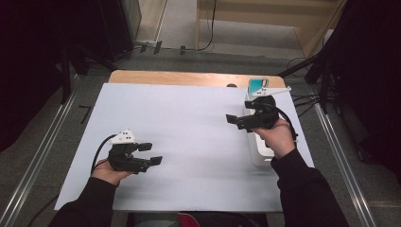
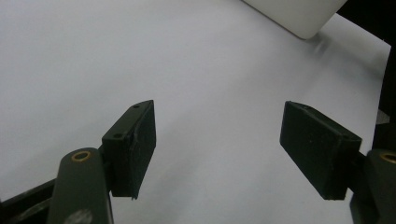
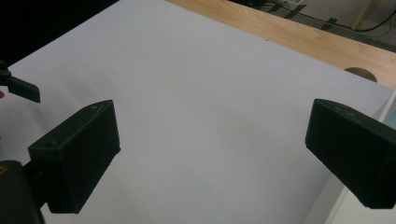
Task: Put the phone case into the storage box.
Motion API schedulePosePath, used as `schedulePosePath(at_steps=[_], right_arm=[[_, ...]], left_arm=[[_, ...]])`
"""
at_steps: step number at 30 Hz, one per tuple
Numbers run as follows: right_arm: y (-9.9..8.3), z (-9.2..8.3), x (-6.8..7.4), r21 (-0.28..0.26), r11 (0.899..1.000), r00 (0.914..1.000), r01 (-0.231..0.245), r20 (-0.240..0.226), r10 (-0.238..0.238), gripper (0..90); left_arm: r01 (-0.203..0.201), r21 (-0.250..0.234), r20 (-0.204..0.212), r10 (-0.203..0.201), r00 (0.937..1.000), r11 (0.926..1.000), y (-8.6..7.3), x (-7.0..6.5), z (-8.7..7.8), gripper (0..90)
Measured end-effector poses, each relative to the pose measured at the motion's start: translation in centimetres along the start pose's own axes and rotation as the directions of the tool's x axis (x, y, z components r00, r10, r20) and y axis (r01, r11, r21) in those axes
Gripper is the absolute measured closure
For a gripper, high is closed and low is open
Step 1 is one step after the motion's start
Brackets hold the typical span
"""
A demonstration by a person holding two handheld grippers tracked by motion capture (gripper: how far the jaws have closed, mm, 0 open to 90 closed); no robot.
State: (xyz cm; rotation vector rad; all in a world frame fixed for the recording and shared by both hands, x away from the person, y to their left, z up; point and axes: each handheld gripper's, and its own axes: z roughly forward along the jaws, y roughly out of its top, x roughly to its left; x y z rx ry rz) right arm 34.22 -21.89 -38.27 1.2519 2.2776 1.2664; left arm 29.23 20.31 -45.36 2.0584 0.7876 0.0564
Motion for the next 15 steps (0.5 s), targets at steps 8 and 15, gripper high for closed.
schedulePosePath(at_steps=[8,15], right_arm=[[-0.8,-0.6,1.1,-0.001,0.999,0.9989,0.033,-0.034,-0.033,10.9],[-1.6,-0.9,2.0,-0.003,0.999,0.9974,0.041,-0.059,-0.041,11.1]], left_arm=[[-0.008,-0.001,0.004,0.008,1.0,1.0,0.0,-0.1,-0.1,26.8],[-0.013,-0.002,0.011,0.013,0.9998,0.9999,0.1,-0.3,-0.1,26.8]])
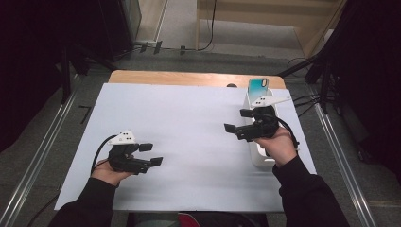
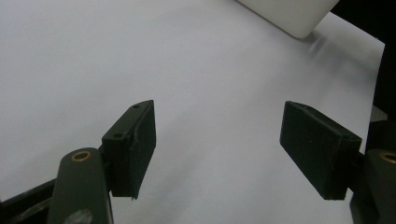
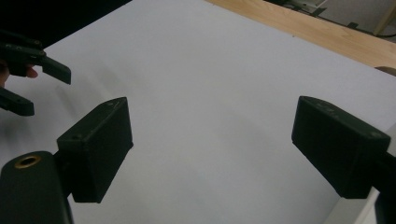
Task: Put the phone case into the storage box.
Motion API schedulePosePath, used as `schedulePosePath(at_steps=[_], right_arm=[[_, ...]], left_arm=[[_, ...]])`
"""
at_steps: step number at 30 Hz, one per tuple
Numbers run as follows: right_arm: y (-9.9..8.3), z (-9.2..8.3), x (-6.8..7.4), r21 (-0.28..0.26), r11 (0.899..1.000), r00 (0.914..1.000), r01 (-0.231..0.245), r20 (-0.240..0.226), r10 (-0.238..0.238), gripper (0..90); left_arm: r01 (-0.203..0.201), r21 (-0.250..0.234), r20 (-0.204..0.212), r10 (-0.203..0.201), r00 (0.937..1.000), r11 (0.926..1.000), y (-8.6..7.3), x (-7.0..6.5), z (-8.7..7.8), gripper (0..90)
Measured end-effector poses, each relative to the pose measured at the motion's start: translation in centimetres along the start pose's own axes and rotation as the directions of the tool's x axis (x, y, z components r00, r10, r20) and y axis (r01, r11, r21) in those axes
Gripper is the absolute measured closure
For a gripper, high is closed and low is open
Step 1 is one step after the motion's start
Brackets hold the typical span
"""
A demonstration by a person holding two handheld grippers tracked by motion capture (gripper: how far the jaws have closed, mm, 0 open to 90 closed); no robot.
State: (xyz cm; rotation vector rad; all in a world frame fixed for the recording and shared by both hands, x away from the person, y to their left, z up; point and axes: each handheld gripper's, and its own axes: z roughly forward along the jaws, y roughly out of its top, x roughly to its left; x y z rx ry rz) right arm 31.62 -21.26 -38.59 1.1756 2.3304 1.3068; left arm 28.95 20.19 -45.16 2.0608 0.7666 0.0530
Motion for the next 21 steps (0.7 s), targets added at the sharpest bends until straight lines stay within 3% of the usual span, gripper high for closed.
schedulePosePath(at_steps=[21], right_arm=[[-3.2,0.4,2.2,-0.002,0.998,0.9969,0.065,-0.043,-0.065,12.2]], left_arm=[[0.0,-0.012,0.021,0.001,0.9998,0.9999,-0.7,-0.4,-1.0,26.8]])
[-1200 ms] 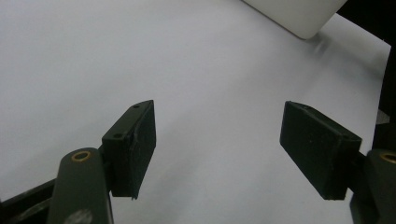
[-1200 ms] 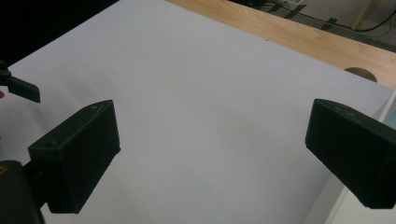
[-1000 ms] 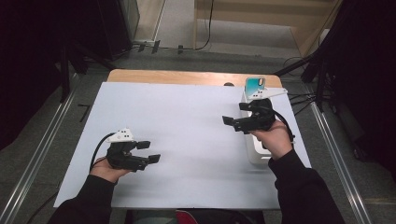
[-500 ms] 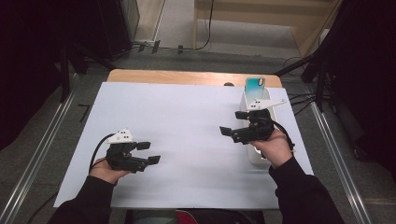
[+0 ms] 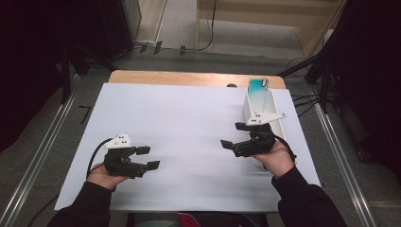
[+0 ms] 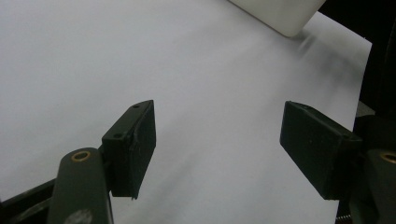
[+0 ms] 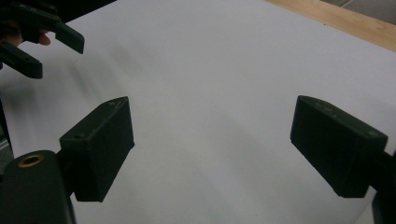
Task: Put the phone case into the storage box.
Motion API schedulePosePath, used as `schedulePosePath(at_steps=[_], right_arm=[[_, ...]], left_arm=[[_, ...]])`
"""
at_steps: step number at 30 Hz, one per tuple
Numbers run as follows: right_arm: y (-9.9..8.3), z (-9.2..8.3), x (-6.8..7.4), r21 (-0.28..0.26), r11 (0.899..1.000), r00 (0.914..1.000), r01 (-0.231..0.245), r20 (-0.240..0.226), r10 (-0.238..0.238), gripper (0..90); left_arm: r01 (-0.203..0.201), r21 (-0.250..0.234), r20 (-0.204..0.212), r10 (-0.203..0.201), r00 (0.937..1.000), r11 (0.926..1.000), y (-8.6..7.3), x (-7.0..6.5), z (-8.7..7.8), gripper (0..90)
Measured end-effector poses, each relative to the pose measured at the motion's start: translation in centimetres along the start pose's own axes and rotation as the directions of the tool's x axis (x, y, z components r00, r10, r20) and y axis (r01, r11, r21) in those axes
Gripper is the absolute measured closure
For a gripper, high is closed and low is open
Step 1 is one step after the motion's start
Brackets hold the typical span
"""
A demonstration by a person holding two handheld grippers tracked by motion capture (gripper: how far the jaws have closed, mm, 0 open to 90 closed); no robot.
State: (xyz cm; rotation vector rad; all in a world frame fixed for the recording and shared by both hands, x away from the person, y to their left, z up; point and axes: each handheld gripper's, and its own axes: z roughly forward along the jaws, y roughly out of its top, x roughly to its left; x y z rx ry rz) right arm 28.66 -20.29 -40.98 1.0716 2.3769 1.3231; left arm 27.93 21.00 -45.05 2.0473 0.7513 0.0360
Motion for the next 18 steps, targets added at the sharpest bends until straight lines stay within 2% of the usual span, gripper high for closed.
schedulePosePath(at_steps=[15,18], right_arm=[[-2.6,-0.5,0.4,-0.007,1.0,0.9992,-0.01,-0.038,0.01,15.2],[-3.2,-0.5,0.6,-0.006,1.0,0.9992,0.008,-0.039,-0.008,15.4]], left_arm=[[-0.007,0.01,0.004,0.007,1.0,0.9999,-0.3,-0.4,-0.3,26.8],[-0.011,0.014,0.002,0.011,0.9999,0.9998,-0.3,-0.5,-0.3,26.7]])
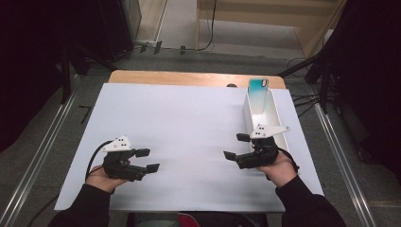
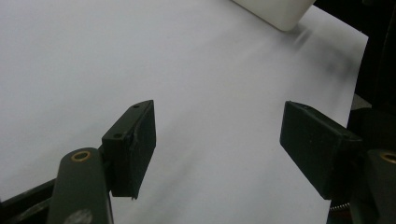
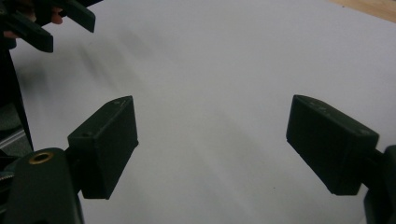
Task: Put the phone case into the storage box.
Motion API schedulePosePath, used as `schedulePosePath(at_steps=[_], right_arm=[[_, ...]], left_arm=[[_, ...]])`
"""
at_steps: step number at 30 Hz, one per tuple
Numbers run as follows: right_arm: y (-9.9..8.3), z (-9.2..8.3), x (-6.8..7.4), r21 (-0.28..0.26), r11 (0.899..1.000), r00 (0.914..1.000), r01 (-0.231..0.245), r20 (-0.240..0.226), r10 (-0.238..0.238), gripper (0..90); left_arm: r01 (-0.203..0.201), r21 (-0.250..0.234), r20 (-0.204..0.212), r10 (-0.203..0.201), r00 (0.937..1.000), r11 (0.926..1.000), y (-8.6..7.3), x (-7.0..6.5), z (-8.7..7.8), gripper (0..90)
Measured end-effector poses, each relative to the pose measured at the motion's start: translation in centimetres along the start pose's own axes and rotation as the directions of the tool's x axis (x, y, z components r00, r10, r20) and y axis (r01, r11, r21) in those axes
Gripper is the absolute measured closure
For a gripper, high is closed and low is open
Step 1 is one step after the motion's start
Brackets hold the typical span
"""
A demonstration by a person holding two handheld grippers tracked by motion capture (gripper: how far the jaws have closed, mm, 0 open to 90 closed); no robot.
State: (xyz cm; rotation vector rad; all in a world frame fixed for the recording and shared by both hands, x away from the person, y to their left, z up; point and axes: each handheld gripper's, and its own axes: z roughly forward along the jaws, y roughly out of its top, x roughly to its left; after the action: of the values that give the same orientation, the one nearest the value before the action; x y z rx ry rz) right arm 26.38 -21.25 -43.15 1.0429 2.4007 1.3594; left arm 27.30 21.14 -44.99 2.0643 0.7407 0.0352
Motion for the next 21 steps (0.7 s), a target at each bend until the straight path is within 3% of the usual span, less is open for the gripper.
schedulePosePath(at_steps=[3,8,21], right_arm=[[-0.7,-0.1,0.1,-0.008,1.0,0.9999,0.014,-0.006,-0.014,19.8],[-1.8,-0.4,0.2,-0.002,1.0,0.9997,0.0,-0.025,0.0,19.9],[-3.8,-0.9,0.5,0.013,1.0,0.9989,0.026,-0.04,-0.025,20.5]], left_arm=[[0.002,-0.003,0.001,-0.002,1.0,1.0,0.0,0.0,0.0,26.8],[-0.001,0.002,0.004,0.001,1.0,1.0,-0.1,0.0,-0.1,26.8],[-0.003,0.005,0.001,0.003,1.0,1.0,-0.2,-0.1,-0.3,26.8]])
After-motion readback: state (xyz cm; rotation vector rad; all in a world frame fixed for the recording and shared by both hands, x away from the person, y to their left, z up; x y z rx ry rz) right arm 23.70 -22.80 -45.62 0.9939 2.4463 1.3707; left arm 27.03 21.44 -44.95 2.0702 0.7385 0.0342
